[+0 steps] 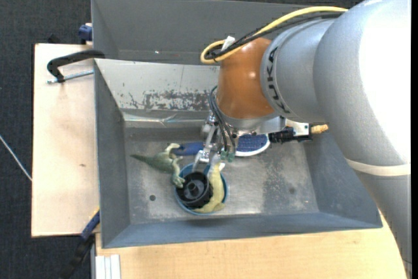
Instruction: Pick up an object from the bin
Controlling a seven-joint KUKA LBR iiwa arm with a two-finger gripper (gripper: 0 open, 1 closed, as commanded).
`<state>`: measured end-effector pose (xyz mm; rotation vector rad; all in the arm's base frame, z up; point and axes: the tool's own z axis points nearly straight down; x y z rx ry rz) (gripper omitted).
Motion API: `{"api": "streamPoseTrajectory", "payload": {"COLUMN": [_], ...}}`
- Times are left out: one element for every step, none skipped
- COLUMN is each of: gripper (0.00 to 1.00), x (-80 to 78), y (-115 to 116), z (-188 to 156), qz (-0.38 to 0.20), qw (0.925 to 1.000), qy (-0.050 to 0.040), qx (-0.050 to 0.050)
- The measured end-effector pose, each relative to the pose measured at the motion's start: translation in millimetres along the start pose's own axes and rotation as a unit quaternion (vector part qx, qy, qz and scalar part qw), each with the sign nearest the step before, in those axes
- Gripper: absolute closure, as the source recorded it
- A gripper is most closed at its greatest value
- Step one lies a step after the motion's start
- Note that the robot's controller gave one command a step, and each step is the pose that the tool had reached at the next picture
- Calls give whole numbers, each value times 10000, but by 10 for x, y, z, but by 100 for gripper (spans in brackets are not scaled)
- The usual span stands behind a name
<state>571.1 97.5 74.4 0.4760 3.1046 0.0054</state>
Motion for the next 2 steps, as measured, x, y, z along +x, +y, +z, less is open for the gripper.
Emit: {"api": "streamPoseTrajectory", "payload": {"gripper": [0,100], "x": [217,210], "y": [350,352], "z": [-2,-27], "qz": [176,165], "qw": [9998,9998], "qy": [-71,-67], "qx": [3,-4]}}
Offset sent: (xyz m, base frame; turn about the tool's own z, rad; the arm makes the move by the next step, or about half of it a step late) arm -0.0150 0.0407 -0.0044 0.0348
